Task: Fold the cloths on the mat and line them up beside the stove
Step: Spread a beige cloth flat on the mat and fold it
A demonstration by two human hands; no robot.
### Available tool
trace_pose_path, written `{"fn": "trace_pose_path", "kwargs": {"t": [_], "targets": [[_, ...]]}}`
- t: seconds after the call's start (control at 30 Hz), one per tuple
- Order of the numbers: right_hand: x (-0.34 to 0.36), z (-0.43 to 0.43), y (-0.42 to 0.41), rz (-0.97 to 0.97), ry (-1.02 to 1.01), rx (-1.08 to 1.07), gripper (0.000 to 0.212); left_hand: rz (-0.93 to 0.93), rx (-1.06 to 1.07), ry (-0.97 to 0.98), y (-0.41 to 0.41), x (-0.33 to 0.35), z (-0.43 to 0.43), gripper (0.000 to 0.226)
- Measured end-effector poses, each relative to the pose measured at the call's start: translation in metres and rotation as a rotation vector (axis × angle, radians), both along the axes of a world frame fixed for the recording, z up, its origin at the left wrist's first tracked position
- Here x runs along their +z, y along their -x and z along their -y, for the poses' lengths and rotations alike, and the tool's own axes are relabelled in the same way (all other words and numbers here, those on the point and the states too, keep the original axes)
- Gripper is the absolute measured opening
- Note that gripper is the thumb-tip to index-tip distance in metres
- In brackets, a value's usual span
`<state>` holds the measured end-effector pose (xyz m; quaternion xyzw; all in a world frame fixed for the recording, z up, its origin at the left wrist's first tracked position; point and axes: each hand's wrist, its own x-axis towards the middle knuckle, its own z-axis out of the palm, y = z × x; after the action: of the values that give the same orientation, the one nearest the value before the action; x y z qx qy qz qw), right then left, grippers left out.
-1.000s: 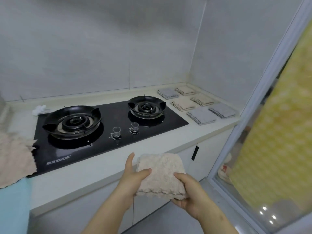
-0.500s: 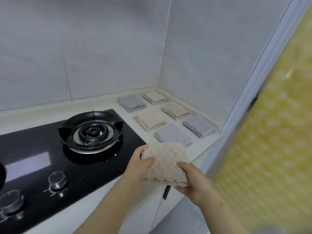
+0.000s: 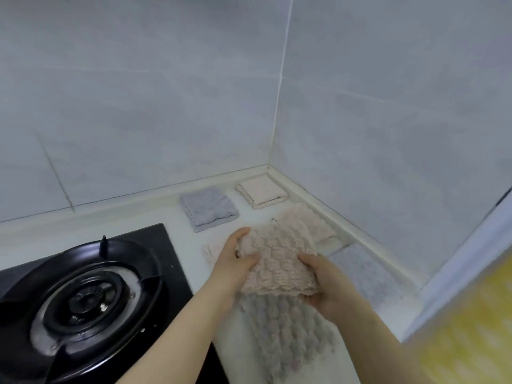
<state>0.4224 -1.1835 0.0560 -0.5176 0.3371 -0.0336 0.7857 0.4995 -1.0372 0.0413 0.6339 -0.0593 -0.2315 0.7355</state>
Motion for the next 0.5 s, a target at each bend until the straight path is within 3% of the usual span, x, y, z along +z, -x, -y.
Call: {"fn": "trace_pose_path", "kwargs": {"t": [0.17,0.27,0.5], "targets": [[-0.006,0.069,-0.09,-0.019,0.008,0.106,0.029,0.017,0.121,-0.017,-0.066,0.001,0.058,0.045],[-0.009,0.103,-0.138,-0.05,0.022,0.193,0.022,0.034,0.186,-0.065,-0.102,0.005,0.087,0.04],[-0.001,0.149,-0.234,0.058,0.069,0.363,0.027,0.023,0.295,-0.151,-0.179,0.011,0.13,0.037]]}}
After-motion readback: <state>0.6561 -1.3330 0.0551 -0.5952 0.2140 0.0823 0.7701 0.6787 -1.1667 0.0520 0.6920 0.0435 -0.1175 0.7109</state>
